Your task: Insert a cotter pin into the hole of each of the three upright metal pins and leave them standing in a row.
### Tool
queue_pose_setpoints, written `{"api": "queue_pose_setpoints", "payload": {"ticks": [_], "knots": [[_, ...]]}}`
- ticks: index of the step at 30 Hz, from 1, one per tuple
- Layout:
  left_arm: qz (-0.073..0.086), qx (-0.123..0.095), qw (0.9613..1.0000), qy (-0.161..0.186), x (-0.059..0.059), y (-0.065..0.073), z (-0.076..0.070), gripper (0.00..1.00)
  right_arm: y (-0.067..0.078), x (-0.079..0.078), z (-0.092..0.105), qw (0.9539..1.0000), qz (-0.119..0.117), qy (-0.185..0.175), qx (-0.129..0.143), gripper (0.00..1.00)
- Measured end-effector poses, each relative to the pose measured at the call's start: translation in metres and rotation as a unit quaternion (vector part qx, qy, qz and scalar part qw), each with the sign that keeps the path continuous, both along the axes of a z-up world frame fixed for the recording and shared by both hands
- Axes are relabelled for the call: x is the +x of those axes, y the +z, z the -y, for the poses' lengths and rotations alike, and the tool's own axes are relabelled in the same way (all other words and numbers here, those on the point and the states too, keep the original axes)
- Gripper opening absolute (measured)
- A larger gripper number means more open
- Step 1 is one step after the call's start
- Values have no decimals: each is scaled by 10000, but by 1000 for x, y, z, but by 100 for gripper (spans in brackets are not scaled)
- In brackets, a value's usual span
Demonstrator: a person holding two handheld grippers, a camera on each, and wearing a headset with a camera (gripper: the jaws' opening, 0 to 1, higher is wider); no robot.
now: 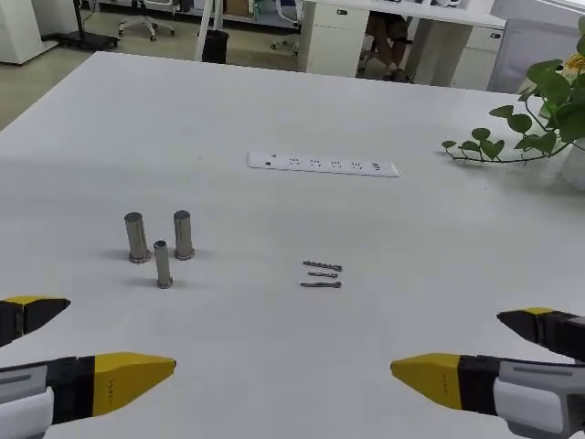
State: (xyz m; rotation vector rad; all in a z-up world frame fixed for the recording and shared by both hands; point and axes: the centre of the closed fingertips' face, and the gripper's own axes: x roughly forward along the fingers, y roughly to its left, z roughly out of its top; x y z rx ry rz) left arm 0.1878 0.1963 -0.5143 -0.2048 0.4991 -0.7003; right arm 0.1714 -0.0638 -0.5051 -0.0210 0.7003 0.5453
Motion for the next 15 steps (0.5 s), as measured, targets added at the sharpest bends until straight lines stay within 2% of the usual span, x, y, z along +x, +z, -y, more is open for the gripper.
{"api": "queue_pose_setpoints", "payload": {"ticks": [3, 4, 6, 8, 11, 15], "knots": [[44, 10, 9999, 99, 10, -1, -4, 83, 0, 1, 0, 10000, -8, 0, 5, 90], [55, -37, 9999, 134, 14, 0, -6, 83, 0, 1, 0, 10000, -11, 10, -2, 90], [34, -266, 9993, 263, 23, 3, -8, 82, -2, 1, -1, 10000, -37, 27, -17, 90], [6, -349, 9988, 343, 30, 3, -13, 80, -5, 2, 1, 9999, -85, -1, -72, 91], [90, -307, 9986, 419, 43, 3, -19, 78, -7, 5, 3, 9999, -131, -11, -78, 91], [65, -260, 9987, 431, 57, -1, -23, 75, -9, 6, 4, 9998, -170, -13, -82, 91]]}}
